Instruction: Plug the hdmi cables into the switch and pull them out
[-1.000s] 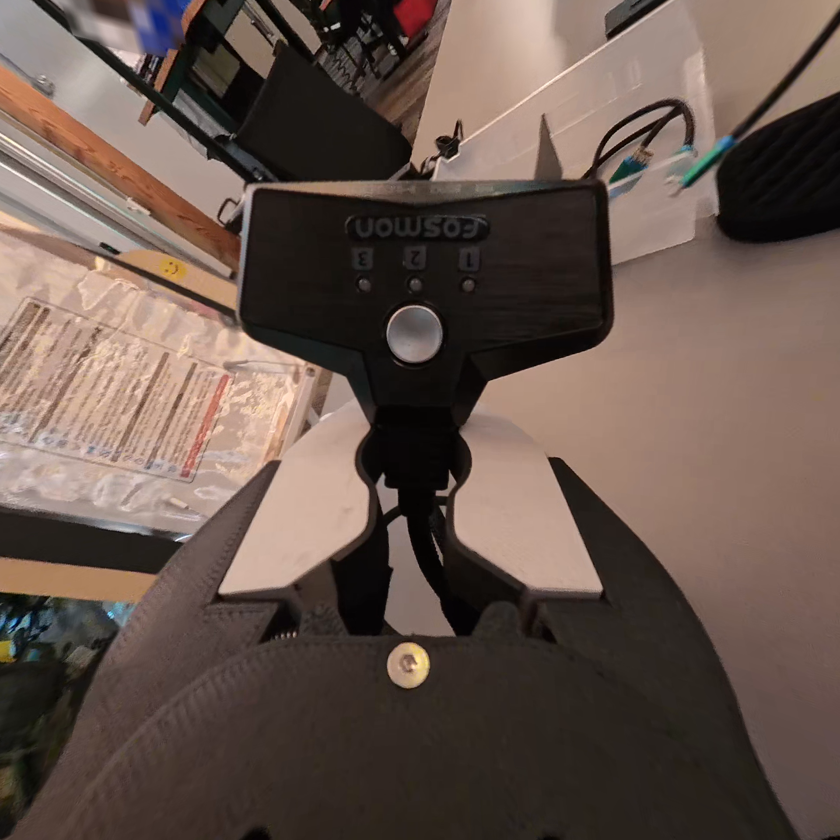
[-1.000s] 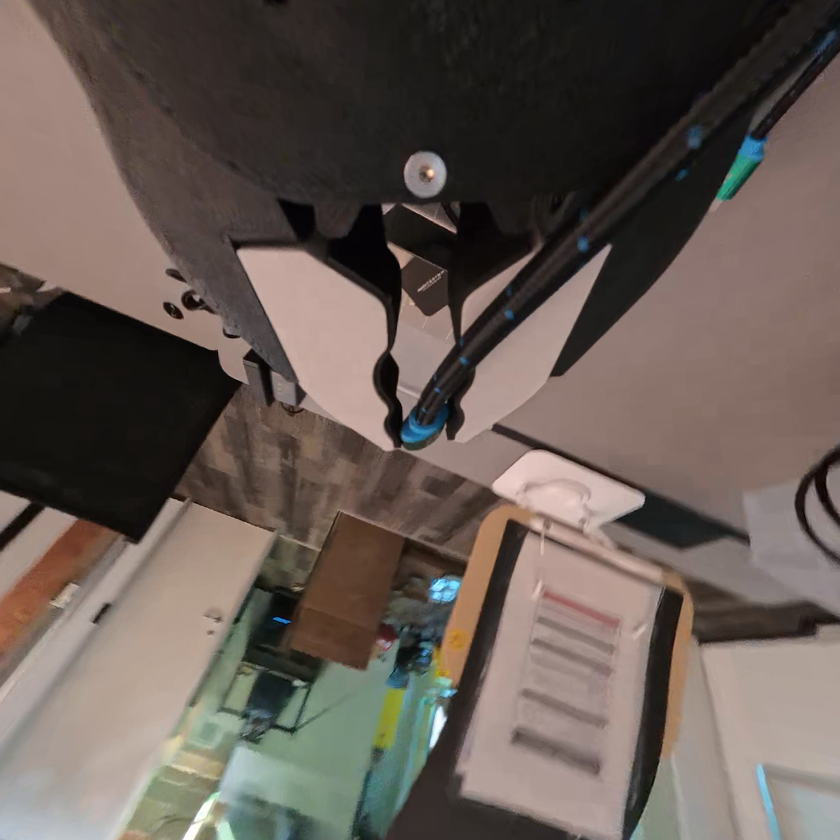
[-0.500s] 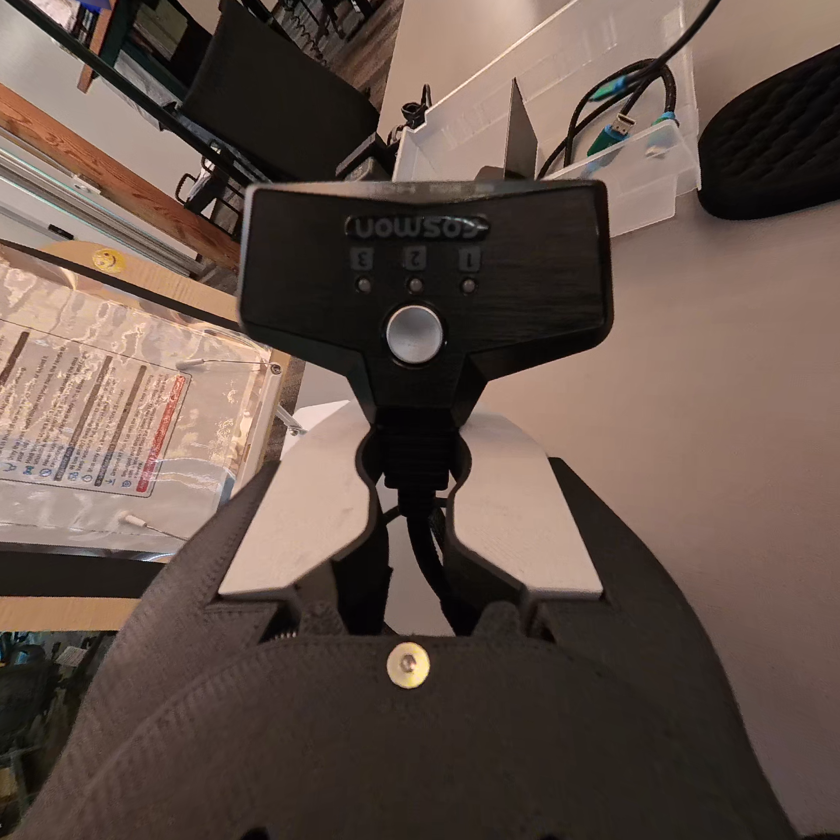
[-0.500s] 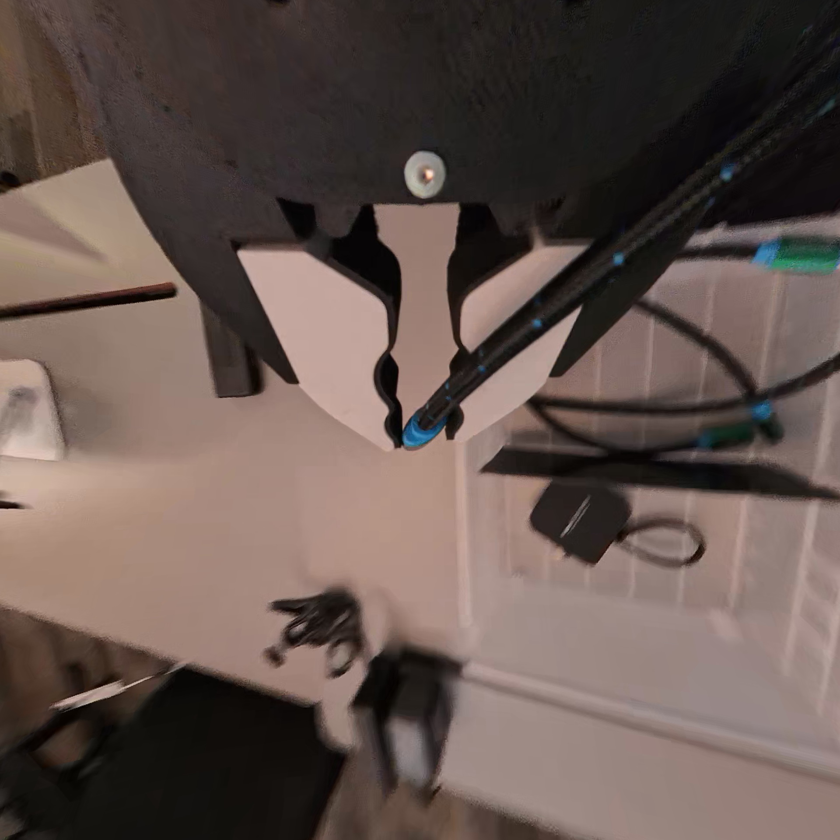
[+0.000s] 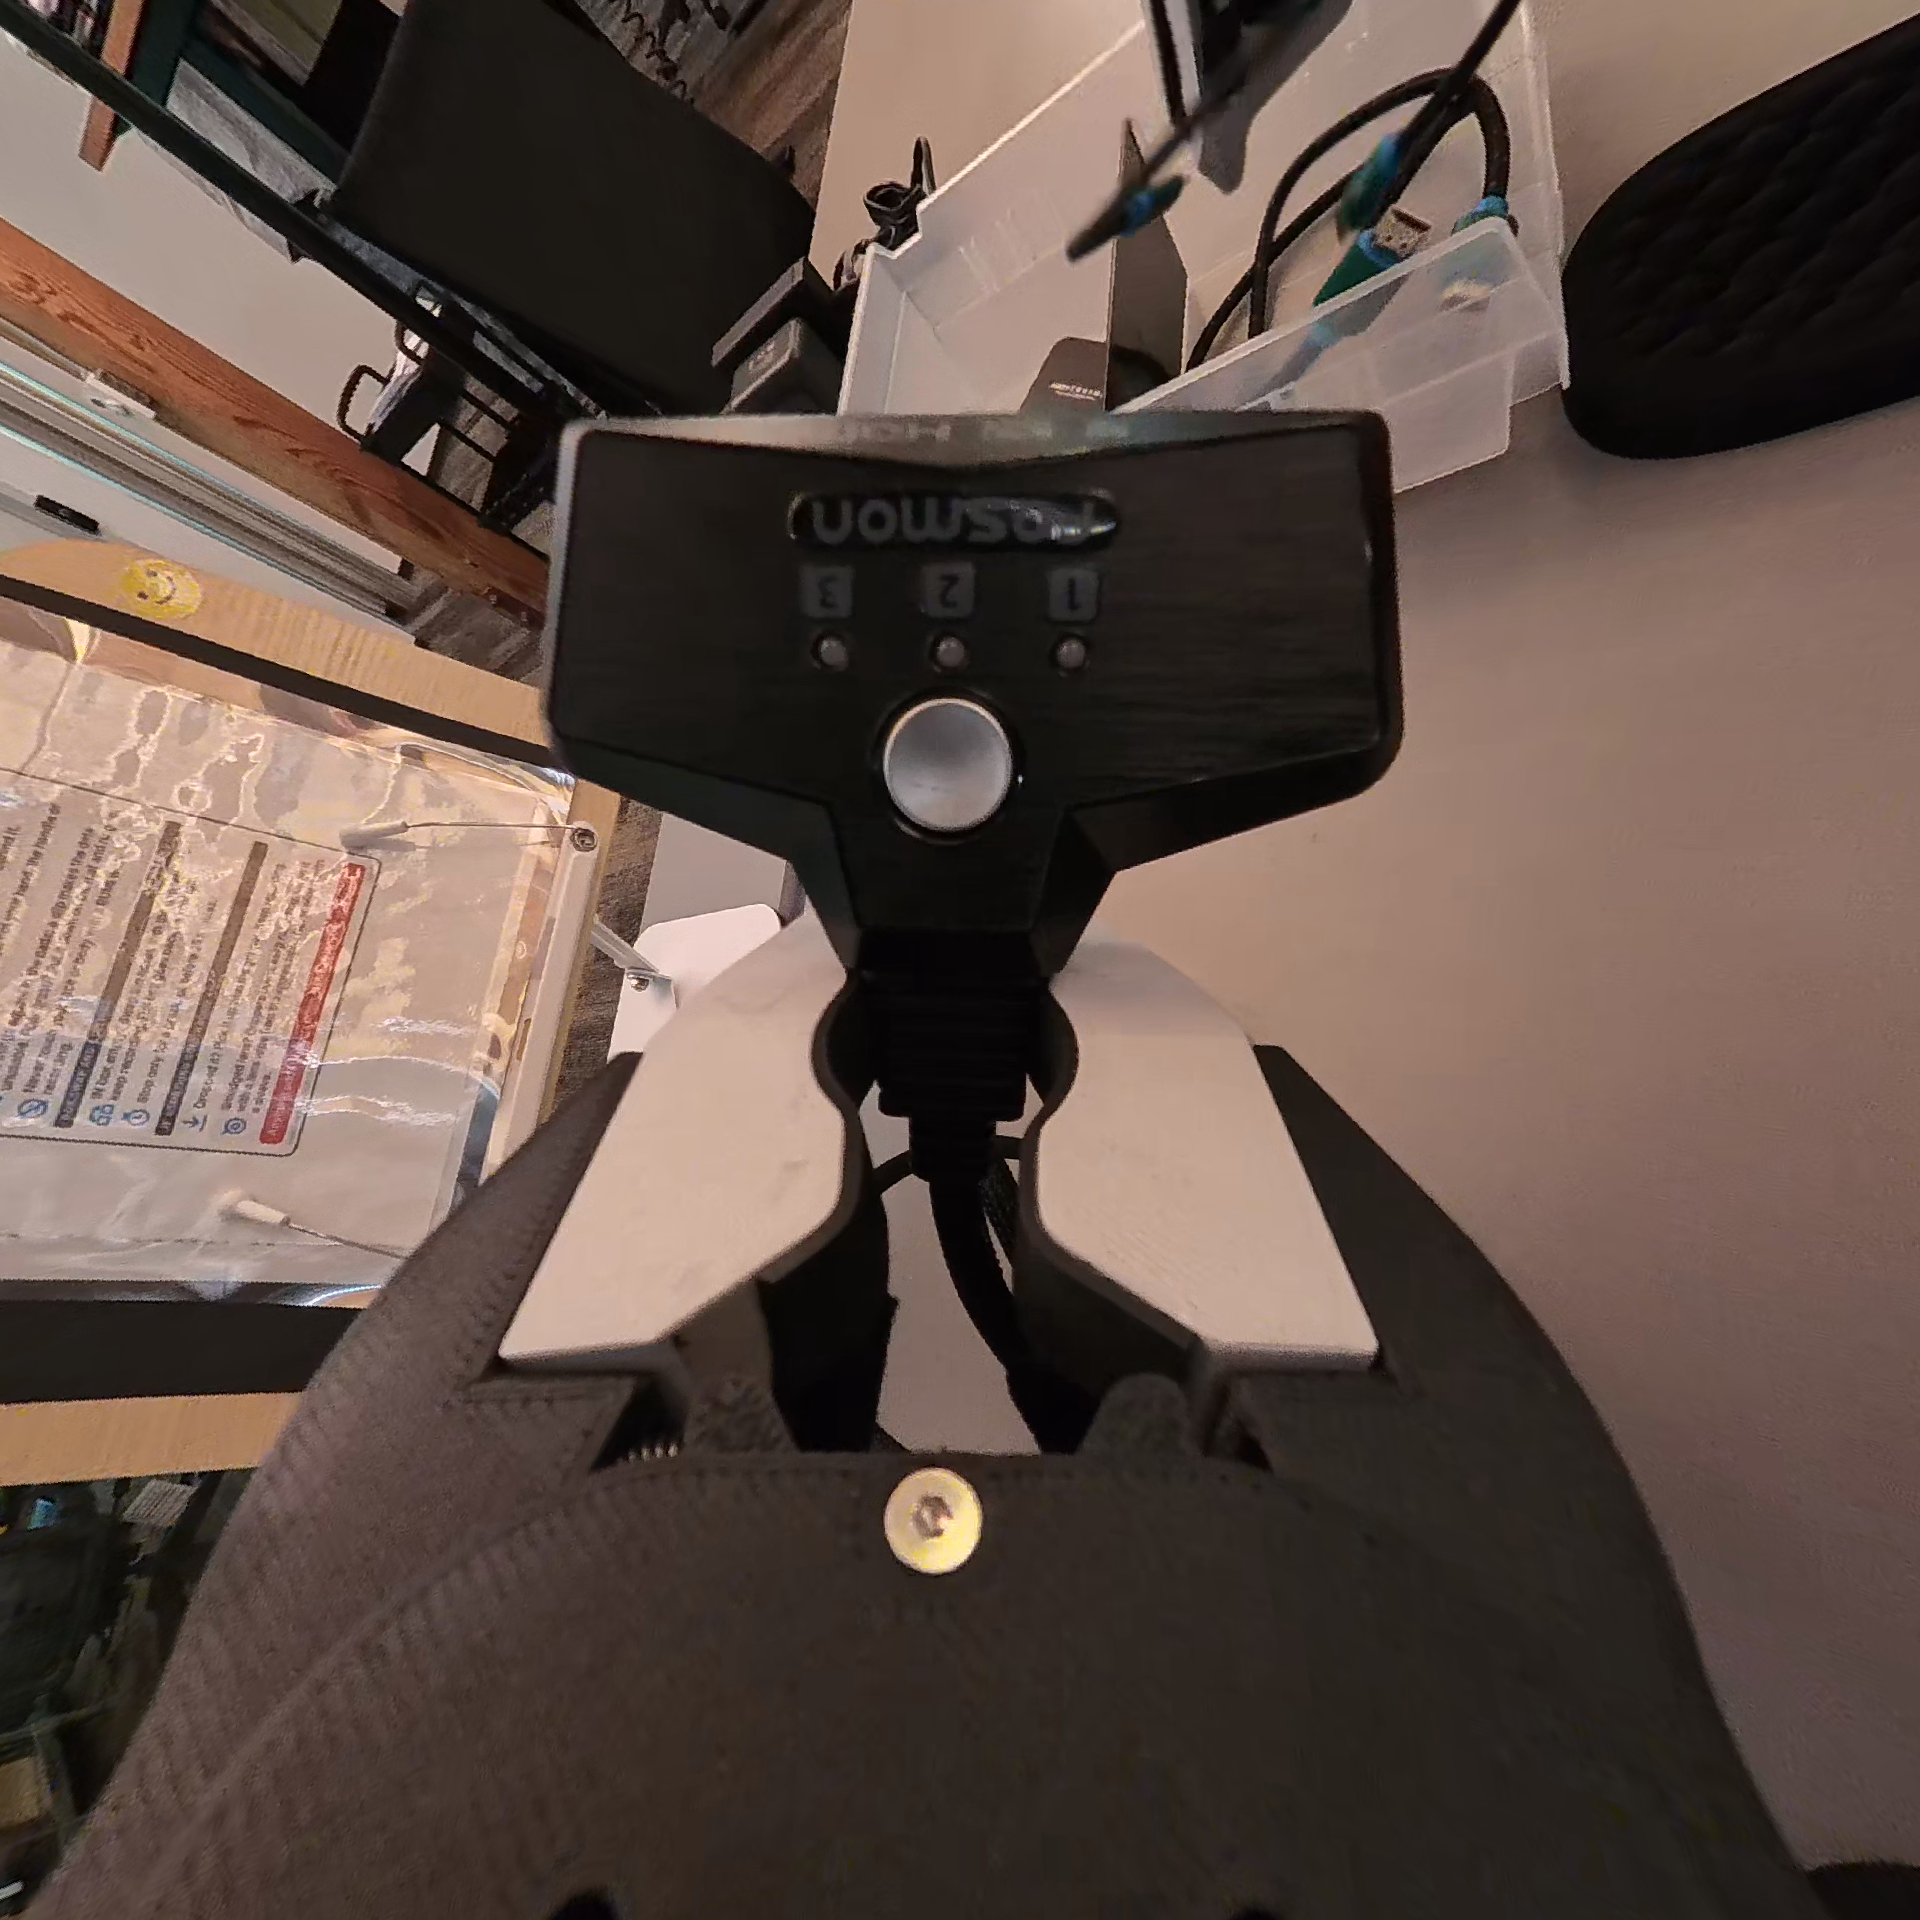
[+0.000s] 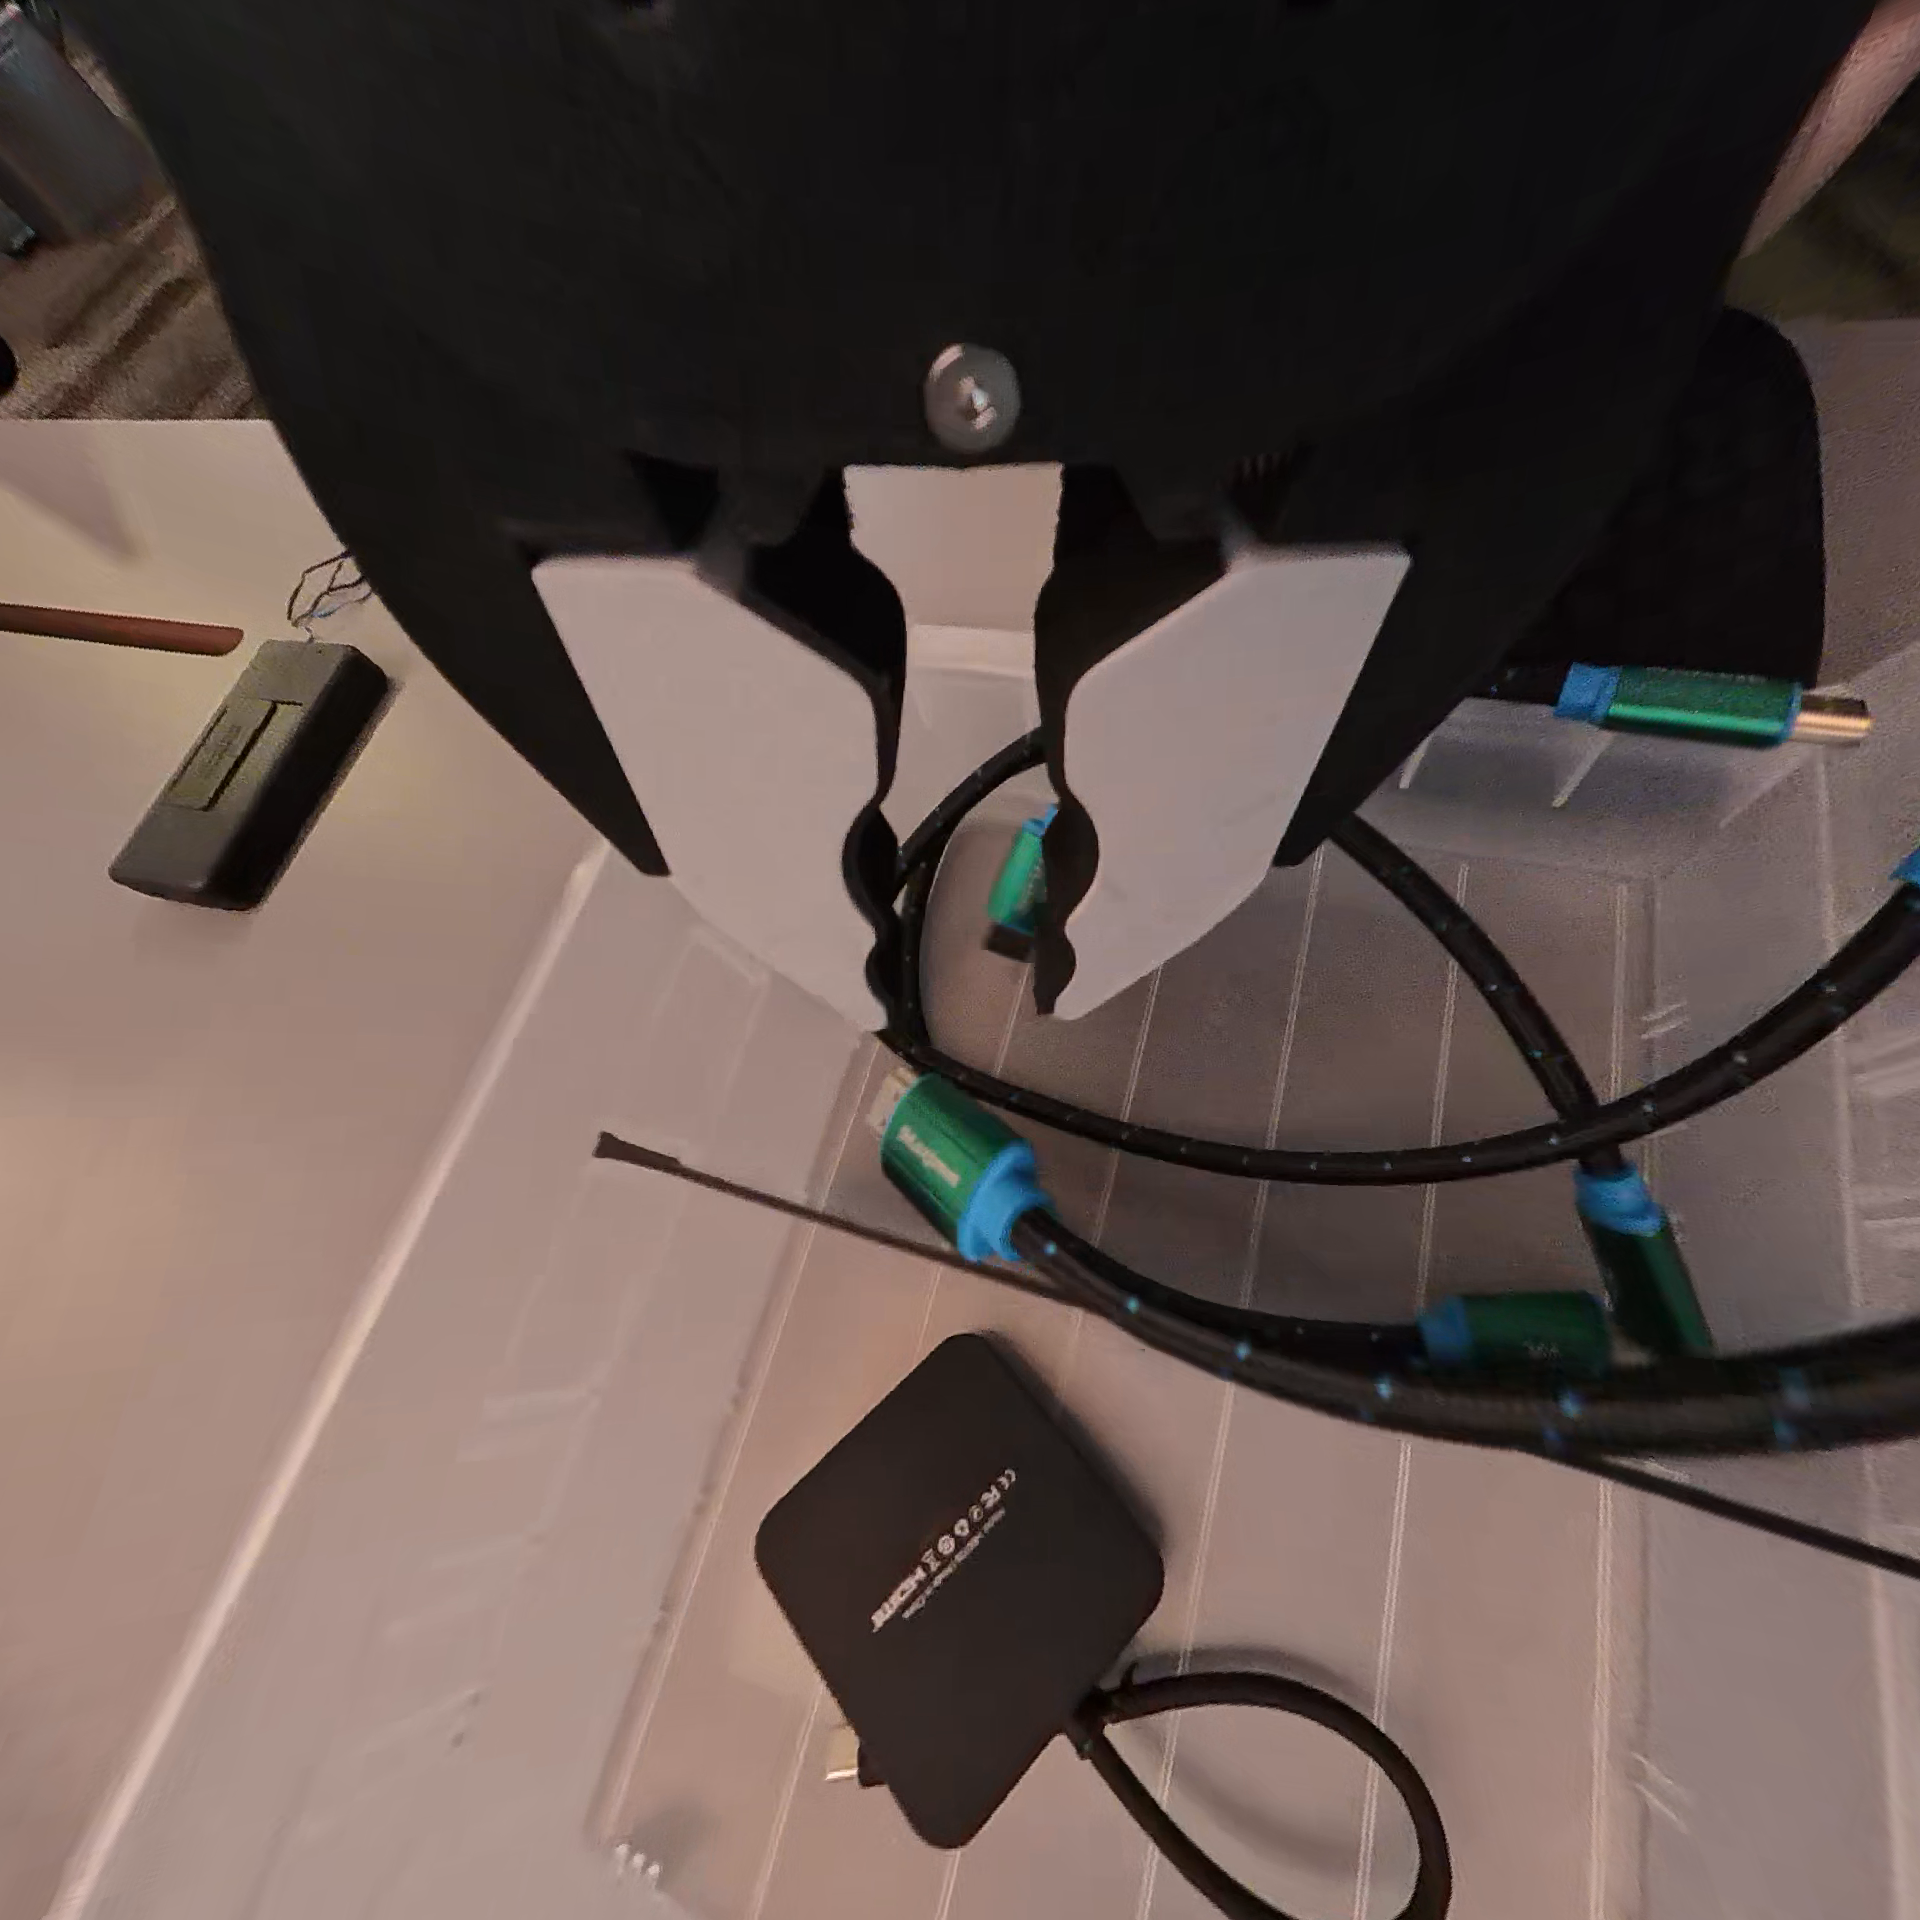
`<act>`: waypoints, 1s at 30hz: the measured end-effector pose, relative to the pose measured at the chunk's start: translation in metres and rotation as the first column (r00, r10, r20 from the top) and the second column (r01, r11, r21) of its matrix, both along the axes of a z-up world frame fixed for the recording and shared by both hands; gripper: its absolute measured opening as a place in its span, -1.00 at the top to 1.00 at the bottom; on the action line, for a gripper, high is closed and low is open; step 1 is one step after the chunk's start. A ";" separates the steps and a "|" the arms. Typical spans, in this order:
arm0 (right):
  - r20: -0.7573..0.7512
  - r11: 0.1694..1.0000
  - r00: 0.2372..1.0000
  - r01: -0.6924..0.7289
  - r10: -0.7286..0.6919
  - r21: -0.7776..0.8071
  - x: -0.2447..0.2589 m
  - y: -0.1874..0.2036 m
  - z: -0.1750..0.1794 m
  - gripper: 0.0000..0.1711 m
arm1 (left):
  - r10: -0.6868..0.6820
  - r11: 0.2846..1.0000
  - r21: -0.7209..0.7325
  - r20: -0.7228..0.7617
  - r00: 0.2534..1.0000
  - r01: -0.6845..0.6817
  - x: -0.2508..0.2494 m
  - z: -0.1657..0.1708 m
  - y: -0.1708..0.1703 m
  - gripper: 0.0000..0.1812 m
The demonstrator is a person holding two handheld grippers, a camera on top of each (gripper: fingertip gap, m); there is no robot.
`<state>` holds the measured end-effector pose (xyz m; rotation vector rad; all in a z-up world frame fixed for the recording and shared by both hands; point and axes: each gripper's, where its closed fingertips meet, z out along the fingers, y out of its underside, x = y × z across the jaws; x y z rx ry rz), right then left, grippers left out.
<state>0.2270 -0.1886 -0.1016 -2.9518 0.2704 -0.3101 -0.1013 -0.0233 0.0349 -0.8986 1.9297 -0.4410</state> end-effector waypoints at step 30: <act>0.050 0.507 0.522 -0.844 0.852 0.174 -0.031 0.107 0.013 0.69 | 0.025 1.000 -0.001 -0.040 0.999 -0.025 0.005 -0.014 0.011 0.71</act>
